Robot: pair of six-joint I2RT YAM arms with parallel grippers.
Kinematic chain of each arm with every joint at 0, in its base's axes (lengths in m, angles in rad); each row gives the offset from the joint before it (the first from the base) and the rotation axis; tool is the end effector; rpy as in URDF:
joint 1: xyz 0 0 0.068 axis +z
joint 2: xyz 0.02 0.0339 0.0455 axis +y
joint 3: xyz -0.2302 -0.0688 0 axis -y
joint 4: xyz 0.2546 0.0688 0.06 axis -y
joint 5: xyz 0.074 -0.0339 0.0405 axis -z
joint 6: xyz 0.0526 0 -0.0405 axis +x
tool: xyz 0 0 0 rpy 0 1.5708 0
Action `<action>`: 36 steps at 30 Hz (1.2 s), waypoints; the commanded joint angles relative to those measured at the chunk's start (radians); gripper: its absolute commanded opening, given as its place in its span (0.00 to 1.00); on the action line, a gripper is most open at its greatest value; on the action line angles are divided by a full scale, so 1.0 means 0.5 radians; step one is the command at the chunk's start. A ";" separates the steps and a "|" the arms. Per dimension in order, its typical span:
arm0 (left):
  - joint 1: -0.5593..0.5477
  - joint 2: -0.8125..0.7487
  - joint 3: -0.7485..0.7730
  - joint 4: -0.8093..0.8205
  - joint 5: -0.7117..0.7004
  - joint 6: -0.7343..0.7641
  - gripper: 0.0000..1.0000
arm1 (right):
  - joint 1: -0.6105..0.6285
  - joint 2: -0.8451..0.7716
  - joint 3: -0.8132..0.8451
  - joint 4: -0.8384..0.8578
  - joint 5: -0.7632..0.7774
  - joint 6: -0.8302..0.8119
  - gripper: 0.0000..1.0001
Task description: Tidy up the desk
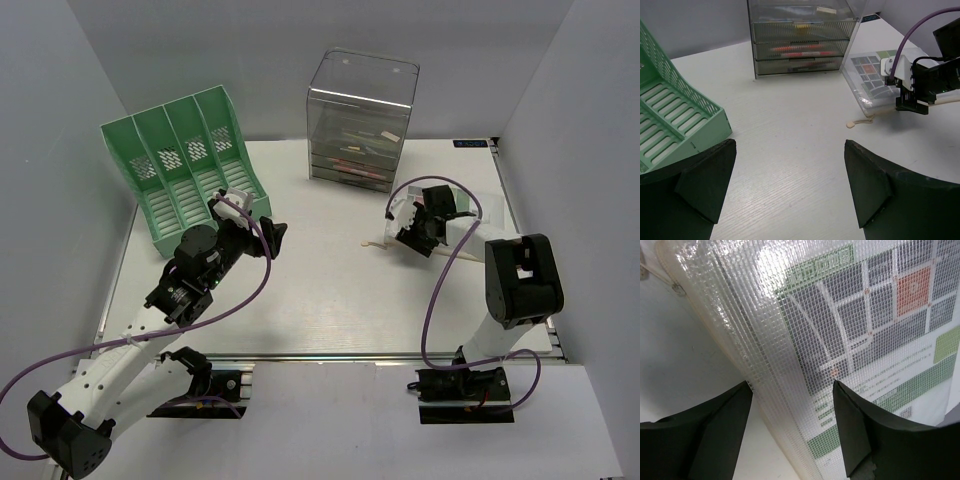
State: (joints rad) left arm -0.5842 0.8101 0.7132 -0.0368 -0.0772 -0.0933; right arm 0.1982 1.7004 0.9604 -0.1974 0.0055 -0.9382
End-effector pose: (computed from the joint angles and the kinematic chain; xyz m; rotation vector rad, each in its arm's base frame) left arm 0.2073 -0.1322 0.2985 0.3621 1.6851 -0.4378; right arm 0.3463 0.0693 0.1124 -1.3627 2.1386 -0.3070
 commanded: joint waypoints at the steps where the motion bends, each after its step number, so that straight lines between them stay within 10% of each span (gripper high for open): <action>1: 0.009 -0.006 0.009 0.025 0.029 0.009 0.98 | -0.007 0.035 -0.074 0.060 0.072 -0.069 0.70; 24: 0.009 0.000 0.003 0.031 0.029 0.006 0.98 | -0.034 0.024 -0.065 -0.182 0.004 0.213 0.00; 36: 0.009 -0.034 -0.040 0.058 0.121 -0.007 0.98 | -0.099 -0.866 0.061 -0.587 -0.186 0.450 0.00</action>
State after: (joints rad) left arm -0.5842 0.8127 0.7094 -0.0212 -0.0521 -0.0940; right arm 0.1570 1.3548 0.9394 -0.4068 -0.0494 -0.7605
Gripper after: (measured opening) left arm 0.979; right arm 0.018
